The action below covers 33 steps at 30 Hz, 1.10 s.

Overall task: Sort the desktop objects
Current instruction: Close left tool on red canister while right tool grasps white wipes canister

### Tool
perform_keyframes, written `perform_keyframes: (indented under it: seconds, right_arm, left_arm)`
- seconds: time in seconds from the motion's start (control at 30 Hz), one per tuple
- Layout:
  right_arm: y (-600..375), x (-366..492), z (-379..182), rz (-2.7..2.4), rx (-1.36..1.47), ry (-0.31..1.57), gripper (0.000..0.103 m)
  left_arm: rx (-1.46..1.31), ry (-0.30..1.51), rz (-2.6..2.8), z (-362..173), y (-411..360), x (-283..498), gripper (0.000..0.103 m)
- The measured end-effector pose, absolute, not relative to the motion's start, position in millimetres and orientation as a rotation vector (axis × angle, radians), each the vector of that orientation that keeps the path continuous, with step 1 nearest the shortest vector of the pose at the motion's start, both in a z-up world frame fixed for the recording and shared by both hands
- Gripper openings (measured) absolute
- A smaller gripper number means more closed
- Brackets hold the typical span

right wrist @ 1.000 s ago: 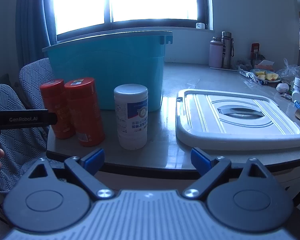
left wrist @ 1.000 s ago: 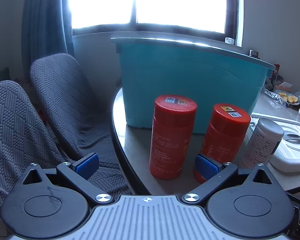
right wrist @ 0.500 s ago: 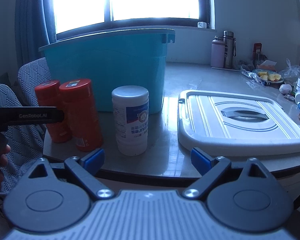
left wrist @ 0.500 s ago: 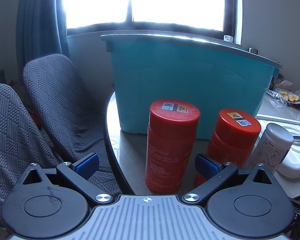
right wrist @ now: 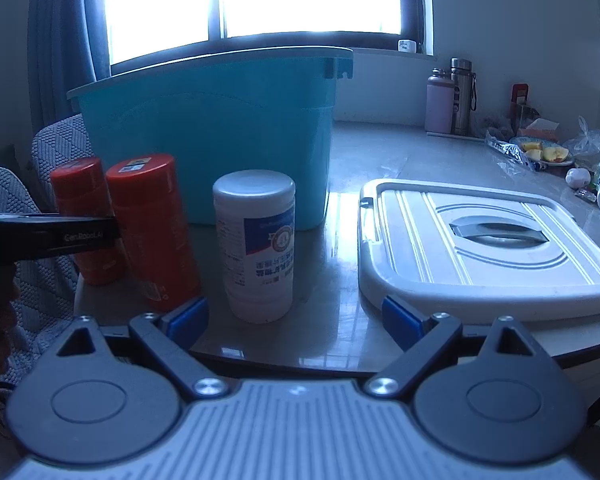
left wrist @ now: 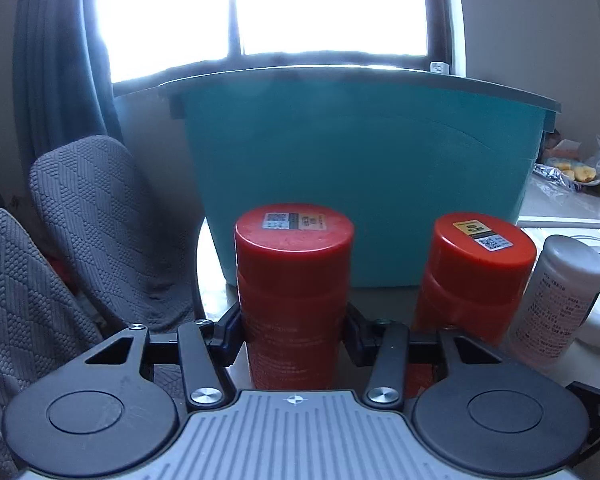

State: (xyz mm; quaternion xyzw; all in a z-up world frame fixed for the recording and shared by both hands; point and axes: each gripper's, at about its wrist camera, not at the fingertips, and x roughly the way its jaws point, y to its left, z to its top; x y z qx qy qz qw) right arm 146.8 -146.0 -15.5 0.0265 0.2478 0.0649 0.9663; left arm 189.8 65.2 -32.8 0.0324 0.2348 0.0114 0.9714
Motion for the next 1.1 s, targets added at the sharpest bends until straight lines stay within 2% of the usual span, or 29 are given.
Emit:
perform_keyframes:
  seconds: [1.1]
  right_arm:
    - [-135.7, 174.4, -15.1, 0.186, 0.061, 0.481, 0.093]
  left_arm:
    - [-0.026, 0.502, 0.122, -13.7, 100.7, 142.9, 0.05]
